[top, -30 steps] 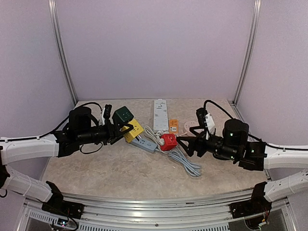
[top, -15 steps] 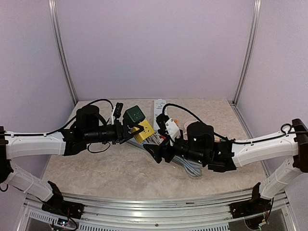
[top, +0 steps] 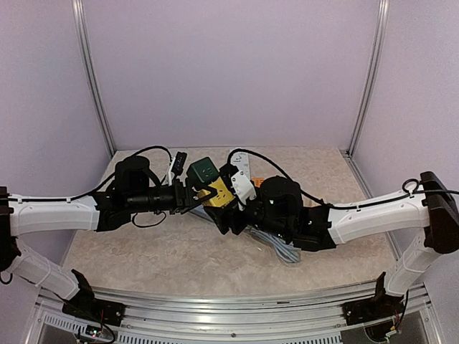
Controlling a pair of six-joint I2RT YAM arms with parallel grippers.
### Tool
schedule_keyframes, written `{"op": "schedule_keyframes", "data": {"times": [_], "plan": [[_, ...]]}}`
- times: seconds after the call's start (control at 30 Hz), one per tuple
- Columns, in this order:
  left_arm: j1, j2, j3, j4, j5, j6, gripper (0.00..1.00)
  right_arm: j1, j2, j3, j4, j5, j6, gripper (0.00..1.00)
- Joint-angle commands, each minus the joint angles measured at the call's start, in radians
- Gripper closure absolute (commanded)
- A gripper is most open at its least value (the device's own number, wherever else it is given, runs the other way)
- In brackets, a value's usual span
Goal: Pull the plug off the socket
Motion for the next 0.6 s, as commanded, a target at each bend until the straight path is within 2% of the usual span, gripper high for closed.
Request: {"op": "schedule_keyframes", "data": {"times": [0.0, 0.1, 0.2, 0.27, 0.33, 0.4, 0.43, 0.5, 0.57], "plan": [[-0.007, 0.001, 0.043, 0.073, 0.029, 0.022, 0.65, 0.007, 0.029, 0.031, -0.028, 0.044, -0.003, 0.2], [-0.007, 0.005, 0.043, 0.073, 0.033, 0.021, 0.65, 0.008, 0.03, 0.03, -0.023, 0.048, -0.004, 0.32], [-0.007, 0.005, 0.045, 0.073, 0.033, 0.02, 0.64, 0.007, 0.027, 0.026, -0.015, 0.046, -0.009, 0.55], [-0.007, 0.005, 0.046, 0.071, 0.031, 0.021, 0.6, 0.007, 0.023, 0.022, -0.012, 0.046, -0.012, 0.72], [-0.005, 0.005, 0.048, 0.058, 0.023, 0.021, 0.48, 0.007, 0.014, 0.015, -0.007, 0.051, -0.014, 0.85], [-0.002, 0.0, 0.047, 0.041, 0.007, 0.023, 0.27, 0.008, 0.003, 0.006, -0.003, 0.061, -0.012, 1.0], [0.001, -0.004, 0.045, 0.032, -0.001, 0.025, 0.16, 0.007, -0.006, 0.0, -0.002, 0.065, -0.011, 1.0], [0.01, -0.02, 0.034, 0.02, -0.023, 0.022, 0.04, 0.008, -0.021, -0.013, 0.001, 0.071, -0.01, 1.0], [0.022, -0.038, 0.018, 0.016, -0.036, 0.018, 0.01, 0.007, -0.034, -0.023, 0.006, 0.075, -0.009, 1.0]]}}
